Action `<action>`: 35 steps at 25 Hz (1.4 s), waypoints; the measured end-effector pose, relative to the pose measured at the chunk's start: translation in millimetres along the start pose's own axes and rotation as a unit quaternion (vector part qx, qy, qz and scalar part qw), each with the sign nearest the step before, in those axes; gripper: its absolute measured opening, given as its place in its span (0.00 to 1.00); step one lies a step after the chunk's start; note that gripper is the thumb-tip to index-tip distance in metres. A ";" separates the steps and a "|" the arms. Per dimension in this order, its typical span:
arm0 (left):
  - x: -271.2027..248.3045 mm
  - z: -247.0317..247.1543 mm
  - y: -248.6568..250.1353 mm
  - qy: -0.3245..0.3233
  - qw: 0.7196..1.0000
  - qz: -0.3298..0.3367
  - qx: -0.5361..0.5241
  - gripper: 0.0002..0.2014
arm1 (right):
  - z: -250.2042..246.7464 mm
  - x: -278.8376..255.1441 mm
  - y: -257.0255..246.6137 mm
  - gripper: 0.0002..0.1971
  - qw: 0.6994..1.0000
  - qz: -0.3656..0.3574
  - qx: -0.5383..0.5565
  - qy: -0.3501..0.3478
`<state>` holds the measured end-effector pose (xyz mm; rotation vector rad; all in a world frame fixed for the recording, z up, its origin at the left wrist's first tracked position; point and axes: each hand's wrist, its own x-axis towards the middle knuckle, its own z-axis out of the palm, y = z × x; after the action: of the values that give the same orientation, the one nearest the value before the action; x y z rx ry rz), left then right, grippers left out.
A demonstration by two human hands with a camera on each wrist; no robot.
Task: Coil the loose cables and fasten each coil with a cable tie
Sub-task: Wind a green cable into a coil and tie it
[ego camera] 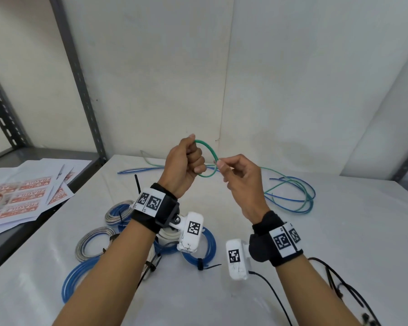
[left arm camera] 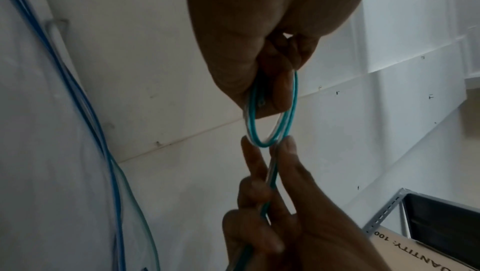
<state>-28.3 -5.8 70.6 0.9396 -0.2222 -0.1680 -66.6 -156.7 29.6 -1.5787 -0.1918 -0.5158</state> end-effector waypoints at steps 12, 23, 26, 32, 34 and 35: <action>-16.7 -3.8 4.1 -0.123 0.923 -0.042 0.361 0.22 | -26.9 16.4 -45.5 0.02 0.961 -0.078 -0.207 -0.167; -7.2 9.9 -14.6 0.080 0.991 0.104 0.037 0.23 | 18.4 -3.7 -11.9 0.07 0.997 -0.012 0.062 0.049; -2.5 3.7 -13.8 0.097 0.990 0.105 0.016 0.24 | 6.8 5.7 -14.5 0.10 0.994 0.025 0.096 -0.043; 5.3 0.8 -29.6 0.087 0.994 0.073 -0.002 0.24 | 3.2 19.7 -6.8 0.16 1.000 -0.004 0.021 0.007; 9.1 -0.3 -36.2 0.088 0.994 0.065 0.002 0.24 | 1.3 22.4 -1.4 0.18 1.000 -0.009 -0.002 0.016; 11.0 -1.4 -38.2 0.088 0.994 0.060 0.002 0.24 | 0.7 23.0 1.1 0.19 1.000 -0.010 -0.013 0.015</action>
<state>-19.0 -29.5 39.9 0.9366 -0.1156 0.0267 -45.7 -160.4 38.6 -1.5941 -0.1787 -0.5594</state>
